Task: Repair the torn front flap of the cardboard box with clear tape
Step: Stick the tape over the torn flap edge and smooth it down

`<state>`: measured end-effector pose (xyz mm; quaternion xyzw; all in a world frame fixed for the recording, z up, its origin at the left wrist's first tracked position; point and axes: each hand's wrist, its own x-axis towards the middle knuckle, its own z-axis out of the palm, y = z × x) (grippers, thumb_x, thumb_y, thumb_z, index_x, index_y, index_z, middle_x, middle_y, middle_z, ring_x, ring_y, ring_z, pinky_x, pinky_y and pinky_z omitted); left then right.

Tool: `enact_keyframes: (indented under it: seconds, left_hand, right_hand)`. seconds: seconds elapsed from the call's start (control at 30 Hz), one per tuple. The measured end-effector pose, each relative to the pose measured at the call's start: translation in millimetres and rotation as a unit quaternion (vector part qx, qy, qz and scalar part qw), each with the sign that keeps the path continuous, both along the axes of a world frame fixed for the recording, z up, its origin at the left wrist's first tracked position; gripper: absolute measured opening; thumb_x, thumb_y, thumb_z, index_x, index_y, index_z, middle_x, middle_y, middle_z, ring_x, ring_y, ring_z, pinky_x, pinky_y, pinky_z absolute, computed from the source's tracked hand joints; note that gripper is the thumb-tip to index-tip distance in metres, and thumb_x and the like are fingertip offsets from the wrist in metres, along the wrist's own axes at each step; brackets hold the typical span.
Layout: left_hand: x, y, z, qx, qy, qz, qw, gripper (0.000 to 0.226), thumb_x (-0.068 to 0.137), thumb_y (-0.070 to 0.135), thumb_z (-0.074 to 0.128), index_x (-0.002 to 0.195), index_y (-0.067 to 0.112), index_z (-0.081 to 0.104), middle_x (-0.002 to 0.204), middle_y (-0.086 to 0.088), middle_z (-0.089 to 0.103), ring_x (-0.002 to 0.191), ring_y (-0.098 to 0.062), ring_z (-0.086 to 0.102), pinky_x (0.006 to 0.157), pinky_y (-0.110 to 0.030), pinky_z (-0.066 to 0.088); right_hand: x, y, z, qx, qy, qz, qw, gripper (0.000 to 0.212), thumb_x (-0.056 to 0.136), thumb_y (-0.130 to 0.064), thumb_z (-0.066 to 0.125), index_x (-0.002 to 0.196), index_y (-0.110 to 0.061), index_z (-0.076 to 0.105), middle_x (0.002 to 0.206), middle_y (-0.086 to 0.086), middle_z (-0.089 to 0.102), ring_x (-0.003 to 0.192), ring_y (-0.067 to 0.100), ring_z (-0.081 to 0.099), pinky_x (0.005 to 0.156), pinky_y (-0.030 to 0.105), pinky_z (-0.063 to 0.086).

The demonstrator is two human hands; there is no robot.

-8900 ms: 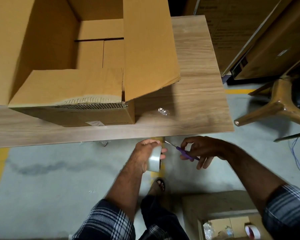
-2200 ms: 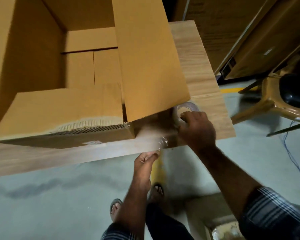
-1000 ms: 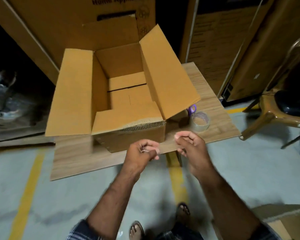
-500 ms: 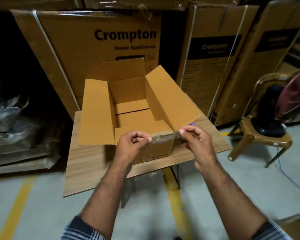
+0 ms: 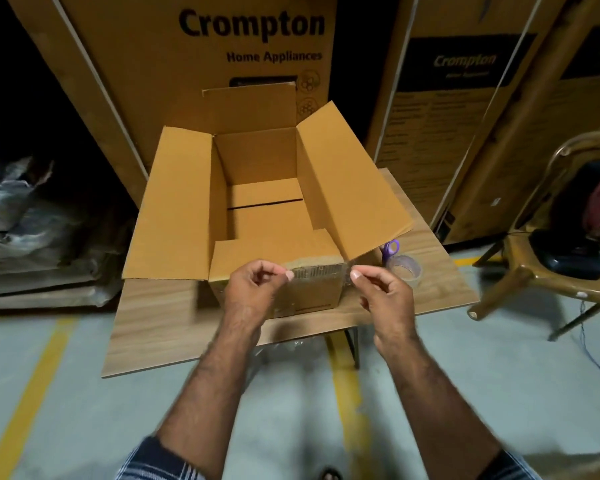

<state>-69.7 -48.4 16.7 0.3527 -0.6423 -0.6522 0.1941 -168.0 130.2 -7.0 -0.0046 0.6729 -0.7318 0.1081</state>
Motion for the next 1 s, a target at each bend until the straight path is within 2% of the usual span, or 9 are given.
enact_keyframes:
  seconds: [0.17,0.3,0.47,0.53,0.6,0.67,0.87,1.0]
  left_hand:
    - [-14.5,5.9,-26.6,-0.023,-0.009,0.022,0.999,0.012,0.082,0.008,0.081,0.081,0.016,0.073,0.070,0.007,0.066,0.072,-0.012,0.056,0.075,-0.029,0.048]
    - [-20.7,4.4,-42.1,-0.056,-0.010,0.061,0.996,0.015,0.079,0.010,0.085,0.077,0.020,0.074,0.076,0.002,0.074,0.075,-0.013,0.064,0.077,-0.030,0.055]
    - [-24.4,4.5,-52.0,-0.059,-0.025,0.138,0.988,0.018,0.074,0.014,0.090,0.083,0.023,0.077,0.078,0.004,0.079,0.077,-0.012,0.072,0.075,-0.026,0.059]
    - [-25.5,4.0,-54.8,-0.049,-0.017,0.148,0.988,0.021,0.075,0.014,0.090,0.089,0.024,0.077,0.079,0.003,0.079,0.080,-0.016,0.075,0.077,-0.028,0.060]
    - [-27.1,4.4,-56.4,-0.069,-0.017,0.150,0.986,0.016,0.075,0.016,0.089,0.084,0.023,0.078,0.078,0.005,0.079,0.081,-0.019,0.075,0.079,-0.033,0.061]
    - [-28.2,5.4,-56.4,-0.089,-0.020,0.151,0.984,0.012,0.077,0.018,0.088,0.078,0.023,0.077,0.077,0.007,0.078,0.079,-0.015,0.073,0.079,-0.034,0.061]
    - [-29.8,5.1,-59.5,-0.110,-0.018,0.159,0.981,0.012,0.079,0.022,0.087,0.075,0.026,0.076,0.076,0.008,0.076,0.075,-0.009,0.067,0.074,-0.029,0.058]
    - [-32.8,7.8,-60.3,-0.136,-0.022,0.173,0.975,0.013,0.079,0.023,0.086,0.074,0.026,0.075,0.073,0.009,0.075,0.070,-0.008,0.064,0.070,-0.025,0.055]
  right_hand:
    - [-21.4,-6.1,-28.8,0.022,-0.008,0.014,1.000,0.013,0.089,-0.009,0.077,0.101,-0.015,0.079,0.084,0.001,0.078,0.074,0.003,0.069,0.067,0.022,0.052]
    - [-30.4,-11.8,-42.0,0.044,0.012,-0.003,0.999,0.025,0.083,-0.015,0.084,0.102,-0.025,0.072,0.085,0.001,0.080,0.082,0.015,0.076,0.076,0.026,0.058]
    - [-37.7,-21.6,-54.4,0.058,0.036,-0.020,0.997,0.033,0.078,-0.018,0.089,0.096,-0.025,0.062,0.084,-0.001,0.079,0.083,0.016,0.076,0.081,0.034,0.060]
    - [-39.7,-23.8,-56.5,0.056,0.039,-0.026,0.997,0.034,0.078,-0.017,0.089,0.094,-0.025,0.060,0.082,-0.002,0.079,0.082,0.014,0.076,0.081,0.033,0.061]
    - [-41.6,-25.0,-58.1,0.055,0.040,-0.027,0.997,0.034,0.077,-0.016,0.089,0.092,-0.025,0.059,0.083,-0.001,0.079,0.081,0.014,0.076,0.080,0.032,0.061]
    - [-43.3,-26.3,-59.6,0.053,0.038,-0.027,0.998,0.034,0.077,-0.014,0.089,0.090,-0.024,0.059,0.084,0.001,0.079,0.081,0.013,0.076,0.080,0.030,0.061]
    - [-47.1,-29.6,-60.0,0.031,0.038,-0.025,0.998,0.032,0.079,-0.010,0.087,0.088,-0.021,0.058,0.083,0.003,0.077,0.075,0.008,0.073,0.075,0.022,0.057]
    - [-50.2,-31.3,-59.9,0.033,0.039,-0.027,0.998,0.030,0.079,-0.012,0.087,0.089,-0.019,0.059,0.083,0.003,0.077,0.075,0.008,0.072,0.075,0.020,0.057]
